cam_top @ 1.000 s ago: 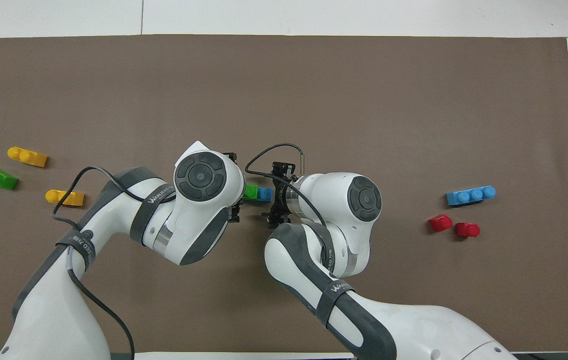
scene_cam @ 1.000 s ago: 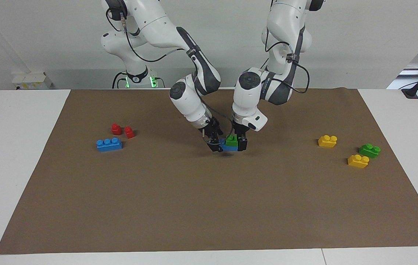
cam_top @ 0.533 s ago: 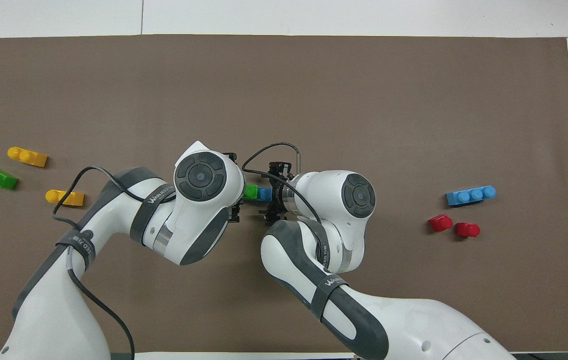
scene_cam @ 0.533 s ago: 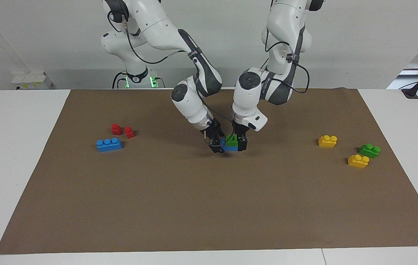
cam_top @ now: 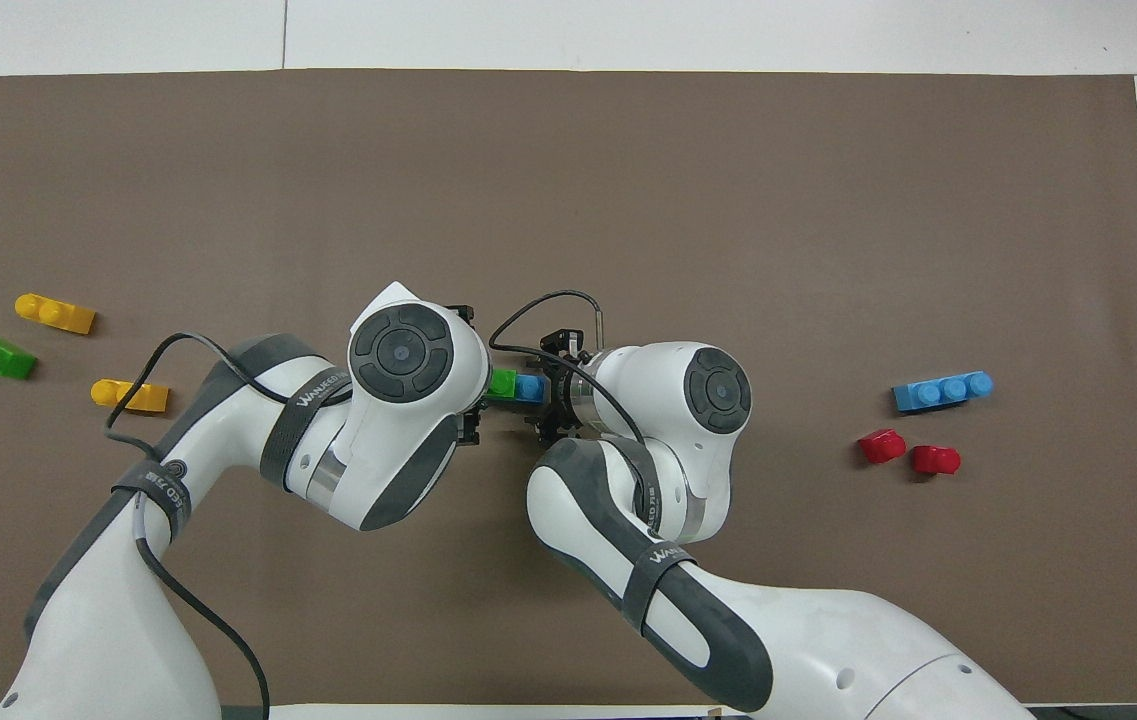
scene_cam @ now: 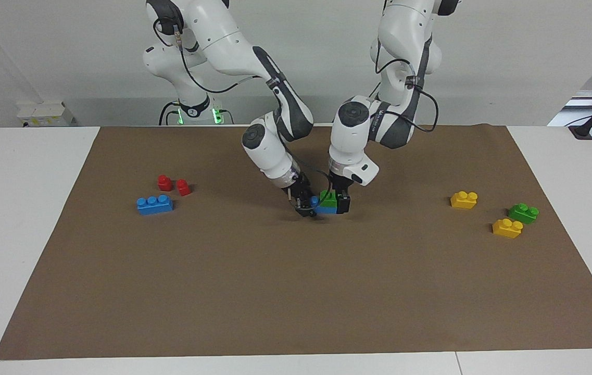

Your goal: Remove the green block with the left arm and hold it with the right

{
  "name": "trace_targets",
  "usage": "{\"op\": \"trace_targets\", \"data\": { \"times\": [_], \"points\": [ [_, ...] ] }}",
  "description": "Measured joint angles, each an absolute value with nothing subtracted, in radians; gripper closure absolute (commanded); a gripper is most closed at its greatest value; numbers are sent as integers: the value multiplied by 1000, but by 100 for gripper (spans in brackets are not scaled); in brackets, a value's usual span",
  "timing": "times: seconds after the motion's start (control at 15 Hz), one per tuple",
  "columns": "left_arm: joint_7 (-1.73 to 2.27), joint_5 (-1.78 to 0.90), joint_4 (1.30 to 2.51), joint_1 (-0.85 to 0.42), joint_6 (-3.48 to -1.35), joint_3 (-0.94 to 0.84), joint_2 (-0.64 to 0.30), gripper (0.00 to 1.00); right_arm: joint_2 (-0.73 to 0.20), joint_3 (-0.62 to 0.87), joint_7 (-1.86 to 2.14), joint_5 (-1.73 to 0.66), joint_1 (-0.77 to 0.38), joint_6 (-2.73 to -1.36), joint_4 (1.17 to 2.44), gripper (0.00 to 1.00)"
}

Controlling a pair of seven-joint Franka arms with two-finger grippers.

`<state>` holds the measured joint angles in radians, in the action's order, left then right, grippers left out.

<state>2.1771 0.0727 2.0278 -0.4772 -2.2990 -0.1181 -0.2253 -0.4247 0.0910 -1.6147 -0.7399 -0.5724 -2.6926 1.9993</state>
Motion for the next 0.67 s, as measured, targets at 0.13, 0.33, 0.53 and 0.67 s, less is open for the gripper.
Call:
{"op": "trace_targets", "data": {
  "times": [0.13,0.33,0.53,0.67],
  "points": [
    [2177,73,2028,-477,-2299,-118,-225,0,-422,92,-1615,-740,-573,-2692,2000,100],
    [2177,73,2028,-477,-2299,-118,-225,0,-420,91,-1614,-740,-572,-2692,2002,100],
    [2177,73,2028,-477,-2299,-118,-225,10,-420,91,-1614,-740,-572,-2693,2002,100],
    [2177,73,2028,-477,-2299,-118,-225,48,-420,91,-1614,-740,-572,-2693,2002,100]
  ]
}}
